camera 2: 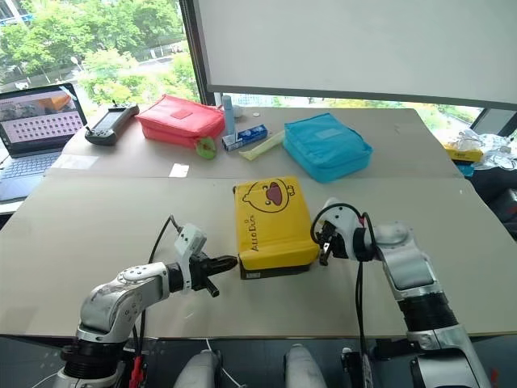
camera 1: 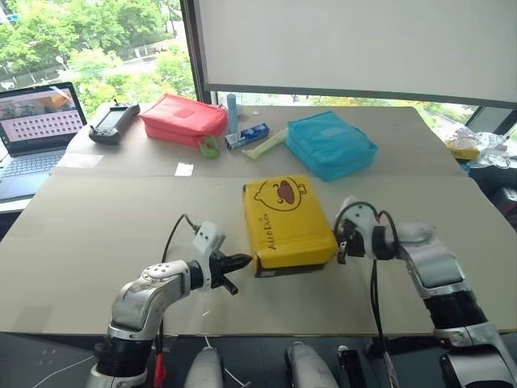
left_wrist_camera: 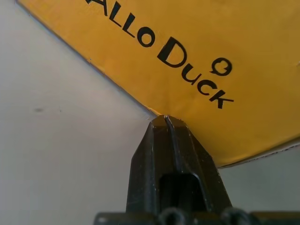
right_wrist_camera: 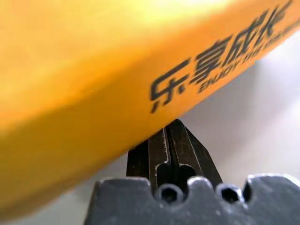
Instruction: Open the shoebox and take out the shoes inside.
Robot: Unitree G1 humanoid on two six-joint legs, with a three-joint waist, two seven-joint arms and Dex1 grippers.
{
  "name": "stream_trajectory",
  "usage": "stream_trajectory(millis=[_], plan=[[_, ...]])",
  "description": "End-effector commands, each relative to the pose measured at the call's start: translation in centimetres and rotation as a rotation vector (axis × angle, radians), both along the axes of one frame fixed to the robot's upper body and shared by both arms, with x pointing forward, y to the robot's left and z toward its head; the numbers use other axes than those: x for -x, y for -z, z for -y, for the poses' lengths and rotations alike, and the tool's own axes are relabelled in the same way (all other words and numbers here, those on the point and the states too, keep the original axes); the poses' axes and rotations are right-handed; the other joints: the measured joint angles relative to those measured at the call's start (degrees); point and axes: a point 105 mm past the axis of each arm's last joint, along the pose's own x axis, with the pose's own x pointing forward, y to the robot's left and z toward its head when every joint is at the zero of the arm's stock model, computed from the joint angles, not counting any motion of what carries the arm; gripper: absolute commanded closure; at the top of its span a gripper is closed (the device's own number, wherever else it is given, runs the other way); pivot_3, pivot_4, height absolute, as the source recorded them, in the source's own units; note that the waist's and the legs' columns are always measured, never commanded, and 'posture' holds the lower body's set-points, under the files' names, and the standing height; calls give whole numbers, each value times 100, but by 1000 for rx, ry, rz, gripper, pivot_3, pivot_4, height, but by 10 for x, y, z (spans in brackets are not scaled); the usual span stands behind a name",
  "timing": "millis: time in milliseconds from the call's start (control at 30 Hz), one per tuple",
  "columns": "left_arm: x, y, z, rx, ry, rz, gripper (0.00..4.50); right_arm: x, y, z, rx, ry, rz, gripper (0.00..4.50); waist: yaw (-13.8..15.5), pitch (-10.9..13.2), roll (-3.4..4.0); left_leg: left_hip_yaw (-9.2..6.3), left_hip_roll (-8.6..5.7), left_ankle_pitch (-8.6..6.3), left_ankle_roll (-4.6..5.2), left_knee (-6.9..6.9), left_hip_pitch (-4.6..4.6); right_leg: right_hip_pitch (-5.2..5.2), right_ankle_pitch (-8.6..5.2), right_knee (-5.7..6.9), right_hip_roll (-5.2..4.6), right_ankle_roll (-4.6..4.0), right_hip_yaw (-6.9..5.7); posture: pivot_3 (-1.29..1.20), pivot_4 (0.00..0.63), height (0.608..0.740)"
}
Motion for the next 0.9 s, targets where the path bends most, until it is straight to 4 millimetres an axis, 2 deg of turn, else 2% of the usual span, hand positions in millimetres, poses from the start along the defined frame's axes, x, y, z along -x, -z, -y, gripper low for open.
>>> stream_trajectory(millis=[33, 133, 233, 300, 367, 433, 467, 567, 633, 700, 733, 800, 833, 900], plan=[[3, -21, 10, 16, 106, 88, 4500, 19, 5, -4, 1, -91, -62, 4449, 9, 1, -2, 0, 0, 0, 0, 0, 0, 0, 0, -1, 0, 0, 0, 0, 150, 726], [-12, -26, -13, -34, 37, 121, 4500, 19, 14, 20, 84, -52, -65, 4449, 2, 2, -4, -1, 0, 1, 3, -1, 1, -2, 0, 0, 1, 0, 2, 0, 150, 726], [-27, -38, -43, -115, -18, 215, 4500, 5, 16, 51, 187, 24, -22, 4449, 13, 4, -8, -2, 0, 17, 27, -3, 0, 0, 0, -4, 1, 0, 1, 0, 150, 726], [-56, -63, -82, -145, -171, 293, 4500, -15, 6, 68, 177, 128, 21, 4449, 17, 8, -16, -1, 0, 22, 35, -3, 0, 0, 0, -11, 0, 0, 1, 0, 150, 726], [-71, -89, -110, -170, -245, 371, 4500, -31, -4, 77, 131, 203, 49, 4449, 19, 35, -58, -2, -1, 21, 33, 3, -2, -2, 0, -11, 0, 0, 0, 0, 150, 726], [-71, -116, -116, -164, -202, 437, 4500, -41, -11, 76, 83, 207, 58, 4449, 17, 49, -77, -3, -1, 11, 17, 1, -15, -13, 1, -16, 1, -2, -1, 0, 150, 726], [-64, -129, -112, -161, -135, 458, 4500, -43, -13, 69, 58, 175, 59, 4449, 9, 50, -76, -3, -1, 11, 17, -3, -17, -8, 2, -37, 1, -3, -1, 0, 150, 726], [-41, -146, -101, -187, 42, 474, 4500, -46, -15, 49, -25, 97, 19, 4449, -37, 51, -75, 0, -2, 13, 17, -7, -26, 5, 10, -74, -1, 6, 1, 0, 150, 726], [-29, -151, -98, -215, 115, 473, 3976, -42, -13, 38, -56, 34, -21, 4500, -55, 51, -74, 2, -5, 34, 51, -21, -33, 5, 21, -73, -1, 18, 6, 0, 150, 726], [-17, -157, -99, -243, 169, 465, 3642, -37, -11, 28, -71, -26, -47, 4500, -53, 53, -71, -4, -3, 34, 55, -55, -37, -11, 25, -67, 6, 49, 5, 0, 150, 726], [-14, -161, -101, -254, 178, 465, 3262, -37, -15, 22, -91, -48, -49, 4500, -49, 53, -71, -12, -2, 31, 55, -65, -42, -19, 14, -60, 11, 50, 1, 0, 150, 726], [-8, -168, -104, -271, 180, 460, 2521, -37, -24, 13, -137, -80, -45, 4500, -46, 53, -70, -16, -1, 29, 57, -97, -42, -33, -2, -58, 14, 45, -1, 0, 150, 726], [-5, -170, -105, -278, 183, 455, 2397, -36, -31, 9, -168, -97, -45, 4500, -46, 55, -68, -16, -1, 28, 58, -110, -44, -39, -6, -59, 15, 43, -1, 0, 150, 726], [3, -172, -107, -284, 189, 430, 1662, -33, -47, 2, -224, -125, -41, 4500, -61, 59, -62, -16, -1, 26, 57, -115, -52, -49, -7, -60, 14, 44, -1, 0, 150, 726]])
